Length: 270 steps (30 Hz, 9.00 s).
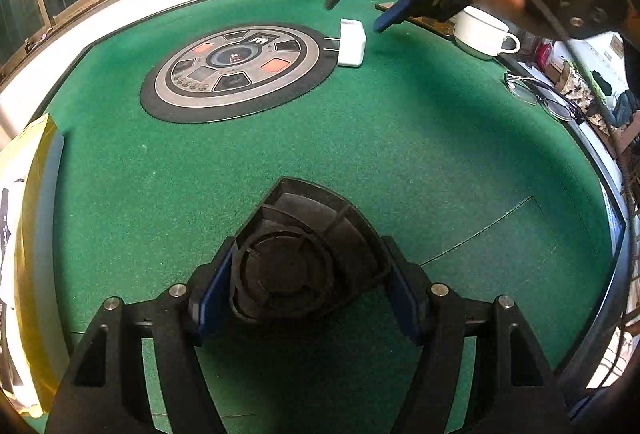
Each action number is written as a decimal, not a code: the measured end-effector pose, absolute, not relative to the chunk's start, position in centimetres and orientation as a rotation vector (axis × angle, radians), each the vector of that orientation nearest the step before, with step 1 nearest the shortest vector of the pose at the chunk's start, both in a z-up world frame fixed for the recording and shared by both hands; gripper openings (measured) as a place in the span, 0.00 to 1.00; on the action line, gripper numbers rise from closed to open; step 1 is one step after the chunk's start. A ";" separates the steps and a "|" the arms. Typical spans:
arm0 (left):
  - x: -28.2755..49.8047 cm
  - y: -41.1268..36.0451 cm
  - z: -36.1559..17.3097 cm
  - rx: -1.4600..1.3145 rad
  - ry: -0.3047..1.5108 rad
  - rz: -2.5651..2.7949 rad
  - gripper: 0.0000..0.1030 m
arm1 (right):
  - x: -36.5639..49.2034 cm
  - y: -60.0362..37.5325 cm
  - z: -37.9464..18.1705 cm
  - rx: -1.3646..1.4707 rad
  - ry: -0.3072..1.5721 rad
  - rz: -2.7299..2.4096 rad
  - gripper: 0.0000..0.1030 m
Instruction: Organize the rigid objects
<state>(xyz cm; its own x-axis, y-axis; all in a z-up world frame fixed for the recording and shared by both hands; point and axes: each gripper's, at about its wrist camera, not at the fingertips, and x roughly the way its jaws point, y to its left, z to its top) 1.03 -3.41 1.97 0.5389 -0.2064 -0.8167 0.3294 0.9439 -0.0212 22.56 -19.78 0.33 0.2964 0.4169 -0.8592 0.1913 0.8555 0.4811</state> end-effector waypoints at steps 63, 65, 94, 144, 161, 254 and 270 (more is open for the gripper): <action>-1.3 1.6 5.4 0.183 0.861 -0.258 0.66 | 0.2 -14.4 1.0 0.345 1.311 0.346 0.22; -1.4 2.3 5.7 0.180 0.852 -0.245 0.66 | 0.2 -13.8 1.3 0.336 1.305 0.353 0.22; -3.7 11.8 8.0 0.138 0.777 -0.076 0.66 | 0.5 -2.9 4.1 0.218 1.249 0.499 0.22; -3.2 22.9 4.7 0.067 0.858 0.058 0.66 | 3.7 13.4 5.5 0.026 1.215 0.664 0.22; -2.6 23.6 4.0 0.082 0.876 0.069 0.66 | 4.6 14.5 4.8 -0.005 1.237 0.662 0.22; -7.1 18.5 13.3 0.135 0.851 0.442 0.79 | -0.1 0.5 8.2 -0.102 0.931 0.619 0.98; -10.5 17.0 16.1 0.050 0.830 0.430 0.79 | -2.1 -2.3 7.2 -0.057 0.930 0.715 0.98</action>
<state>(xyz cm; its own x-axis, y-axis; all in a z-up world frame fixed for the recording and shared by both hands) -10.46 16.97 16.14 0.5940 0.3892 -0.7040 -0.3507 0.9129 0.2089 -2.10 -2.29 7.23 0.3878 0.5380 -0.7485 -0.5851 0.7711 0.2511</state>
